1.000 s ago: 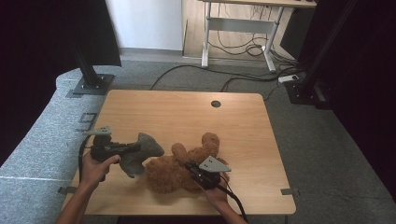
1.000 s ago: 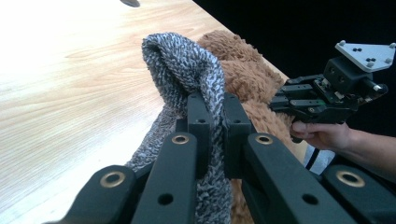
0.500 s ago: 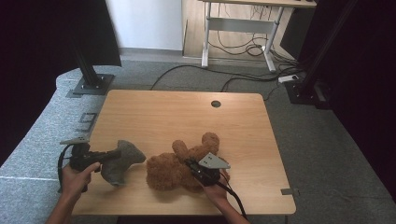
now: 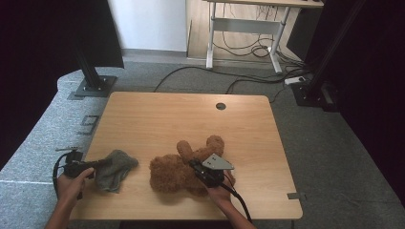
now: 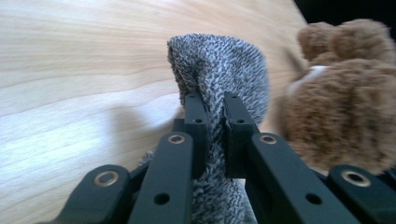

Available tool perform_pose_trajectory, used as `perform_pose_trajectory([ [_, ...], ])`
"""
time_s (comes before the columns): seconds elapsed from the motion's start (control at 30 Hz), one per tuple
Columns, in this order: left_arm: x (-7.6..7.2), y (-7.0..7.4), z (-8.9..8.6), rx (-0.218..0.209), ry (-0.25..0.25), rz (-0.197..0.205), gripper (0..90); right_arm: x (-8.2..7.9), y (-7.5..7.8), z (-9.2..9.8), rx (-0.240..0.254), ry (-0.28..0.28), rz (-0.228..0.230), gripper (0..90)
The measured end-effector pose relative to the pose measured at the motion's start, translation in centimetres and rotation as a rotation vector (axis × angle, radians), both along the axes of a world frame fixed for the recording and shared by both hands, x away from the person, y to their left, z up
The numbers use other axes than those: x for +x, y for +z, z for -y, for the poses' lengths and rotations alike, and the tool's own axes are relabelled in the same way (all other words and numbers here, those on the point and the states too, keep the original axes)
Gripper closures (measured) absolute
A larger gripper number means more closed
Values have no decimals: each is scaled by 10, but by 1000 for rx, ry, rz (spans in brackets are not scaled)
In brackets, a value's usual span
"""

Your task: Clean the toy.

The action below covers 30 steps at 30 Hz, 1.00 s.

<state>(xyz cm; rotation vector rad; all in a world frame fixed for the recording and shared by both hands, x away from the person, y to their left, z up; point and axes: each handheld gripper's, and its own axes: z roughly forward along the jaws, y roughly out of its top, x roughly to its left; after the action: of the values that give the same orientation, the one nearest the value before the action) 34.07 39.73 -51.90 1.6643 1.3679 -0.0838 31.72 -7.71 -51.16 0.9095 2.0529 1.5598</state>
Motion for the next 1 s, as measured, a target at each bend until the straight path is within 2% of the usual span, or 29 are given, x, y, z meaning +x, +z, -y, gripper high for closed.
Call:
perform_pose_trajectory([
  [0.13,4,-6,0,39,8,-25,771,1,0,0,-1,0,-2,835],
  [0.23,7,-8,0,85,28,-26,734,1,0,0,-1,1,-1,835],
  [0.43,13,-12,-2,128,47,-36,665,2,1,0,-1,2,-1,833],
  [0.57,12,-9,0,191,51,-8,563,2,0,0,0,3,0,833],
  [0.63,12,-9,2,209,44,6,515,2,0,0,-1,4,0,833],
  [0.73,11,-6,6,254,41,34,384,2,0,0,1,4,1,832],
  [0.9,8,1,6,247,37,93,273,2,0,0,1,3,2,830],
  [1.0,7,6,6,232,31,118,255,2,0,0,1,2,3,830],
])
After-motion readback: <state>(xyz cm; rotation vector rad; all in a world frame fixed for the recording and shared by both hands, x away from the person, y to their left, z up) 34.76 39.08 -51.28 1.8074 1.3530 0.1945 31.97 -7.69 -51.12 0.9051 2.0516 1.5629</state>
